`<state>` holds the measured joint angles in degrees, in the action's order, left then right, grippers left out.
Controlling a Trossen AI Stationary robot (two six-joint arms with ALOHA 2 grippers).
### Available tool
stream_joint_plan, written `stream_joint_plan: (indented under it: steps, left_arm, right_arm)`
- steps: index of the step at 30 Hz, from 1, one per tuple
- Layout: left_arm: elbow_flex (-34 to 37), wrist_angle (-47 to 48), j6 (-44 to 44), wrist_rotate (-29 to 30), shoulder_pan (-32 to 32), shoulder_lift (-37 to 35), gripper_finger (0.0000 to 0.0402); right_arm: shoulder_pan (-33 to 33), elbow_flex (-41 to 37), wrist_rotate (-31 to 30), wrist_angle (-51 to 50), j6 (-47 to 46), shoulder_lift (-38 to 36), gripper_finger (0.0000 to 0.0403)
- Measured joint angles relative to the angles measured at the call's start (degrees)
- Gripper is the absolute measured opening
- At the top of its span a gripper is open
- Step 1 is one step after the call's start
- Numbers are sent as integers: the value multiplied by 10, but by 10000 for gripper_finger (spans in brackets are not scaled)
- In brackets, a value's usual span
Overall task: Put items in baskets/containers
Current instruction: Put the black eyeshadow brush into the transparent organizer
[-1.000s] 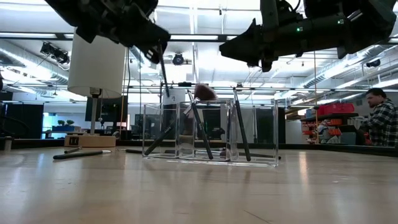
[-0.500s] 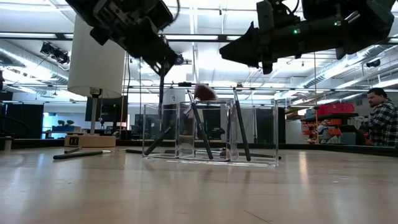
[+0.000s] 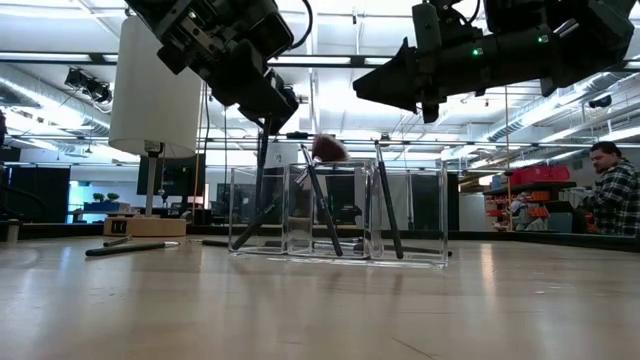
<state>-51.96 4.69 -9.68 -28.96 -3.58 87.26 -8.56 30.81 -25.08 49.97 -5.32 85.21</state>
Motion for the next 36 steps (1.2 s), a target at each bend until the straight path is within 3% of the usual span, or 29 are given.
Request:
stream_joint_plan:
  steps: [12, 19, 25, 31, 36]
  left_arm:
    - [0, 2, 0, 38, 0, 0, 111]
    - [1, 4, -15, 64, -11, -13, 116]
    - [1, 47, -47, 70, -35, -81, 115]
    - [0, 107, -30, 174, -74, -152, 115]
    - [0, 195, 30, 260, -118, -162, 115]
  right_arm:
    - [0, 0, 0, 0, -2, 0, 86]
    - [0, 0, 0, 0, -2, 0, 86]
    - [2, 0, 0, -20, -20, 0, 86]
    - [13, 0, 0, -75, -65, 0, 86]
    - [22, 0, 0, -101, -82, 0, 86]
